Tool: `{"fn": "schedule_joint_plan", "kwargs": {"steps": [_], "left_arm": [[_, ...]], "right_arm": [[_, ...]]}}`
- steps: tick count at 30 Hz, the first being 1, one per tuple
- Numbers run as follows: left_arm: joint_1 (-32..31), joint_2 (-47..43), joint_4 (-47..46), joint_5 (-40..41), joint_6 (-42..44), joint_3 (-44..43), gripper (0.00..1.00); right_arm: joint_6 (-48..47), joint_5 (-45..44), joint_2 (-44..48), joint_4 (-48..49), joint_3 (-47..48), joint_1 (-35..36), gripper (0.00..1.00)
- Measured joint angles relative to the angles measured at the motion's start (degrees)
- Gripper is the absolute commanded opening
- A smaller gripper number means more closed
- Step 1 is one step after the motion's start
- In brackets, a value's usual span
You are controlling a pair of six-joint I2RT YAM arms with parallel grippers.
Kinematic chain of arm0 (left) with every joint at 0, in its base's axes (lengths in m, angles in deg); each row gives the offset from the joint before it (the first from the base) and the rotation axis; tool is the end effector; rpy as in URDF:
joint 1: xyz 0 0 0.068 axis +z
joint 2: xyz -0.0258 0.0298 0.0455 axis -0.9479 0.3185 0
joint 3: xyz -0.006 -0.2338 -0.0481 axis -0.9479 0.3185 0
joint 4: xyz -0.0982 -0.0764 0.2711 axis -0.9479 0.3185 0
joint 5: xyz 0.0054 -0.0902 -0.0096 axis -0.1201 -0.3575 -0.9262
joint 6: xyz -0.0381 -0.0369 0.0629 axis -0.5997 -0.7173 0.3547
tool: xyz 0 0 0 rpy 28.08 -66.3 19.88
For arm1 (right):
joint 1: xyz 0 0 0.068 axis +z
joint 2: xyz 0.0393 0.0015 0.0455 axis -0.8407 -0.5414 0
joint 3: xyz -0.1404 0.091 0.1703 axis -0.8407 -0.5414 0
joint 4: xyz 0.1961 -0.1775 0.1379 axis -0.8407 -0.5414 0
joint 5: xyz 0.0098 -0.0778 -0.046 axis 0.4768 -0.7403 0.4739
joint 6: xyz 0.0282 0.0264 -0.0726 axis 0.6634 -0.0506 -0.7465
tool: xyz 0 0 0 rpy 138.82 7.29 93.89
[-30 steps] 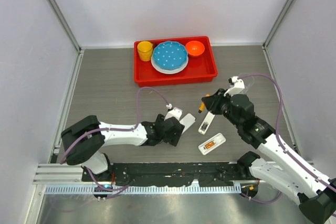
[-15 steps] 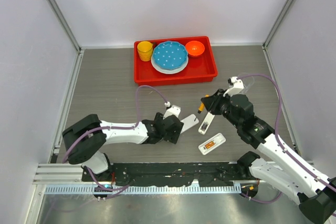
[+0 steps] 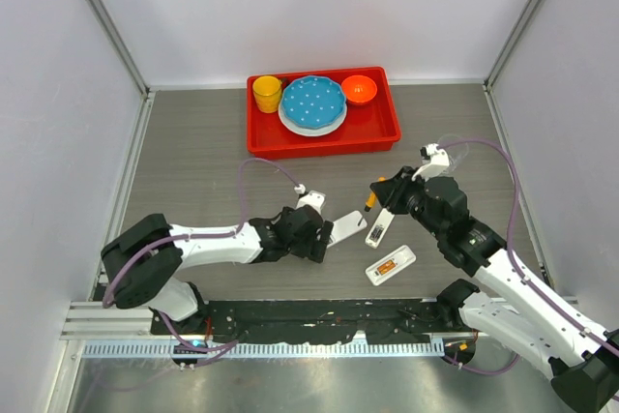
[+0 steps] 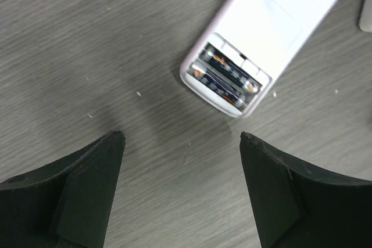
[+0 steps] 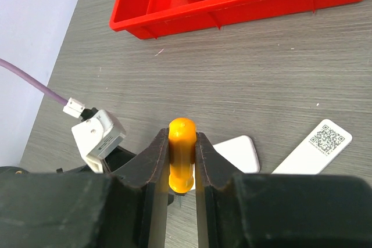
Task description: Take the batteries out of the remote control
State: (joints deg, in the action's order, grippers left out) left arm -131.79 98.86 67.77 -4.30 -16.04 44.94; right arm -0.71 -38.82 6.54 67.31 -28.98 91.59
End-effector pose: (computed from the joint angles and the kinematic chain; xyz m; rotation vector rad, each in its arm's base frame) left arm 0.1826 -0.2819 0.0690 0.4262 2.4625 -0.3790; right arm 0.2331 0.1492 0.2532 0.0736 1.9227 0.7040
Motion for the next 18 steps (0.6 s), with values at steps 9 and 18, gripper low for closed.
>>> {"fn": "schedule_joint_plan", "kwargs": {"steps": [9, 18], "left_arm": [[-3.06, -2.99, -1.36, -2.75, 2.08, 1.18, 0.84], [-3.37, 1.27, -0.15, -2.89, 6.4, -7.82, 0.82]], "right_arm": [[0.09, 0.09, -1.55, 0.13, -0.33, 0.0, 0.01], [0.0, -3.85, -3.17, -1.11, -0.35, -0.17, 0.01]]}}
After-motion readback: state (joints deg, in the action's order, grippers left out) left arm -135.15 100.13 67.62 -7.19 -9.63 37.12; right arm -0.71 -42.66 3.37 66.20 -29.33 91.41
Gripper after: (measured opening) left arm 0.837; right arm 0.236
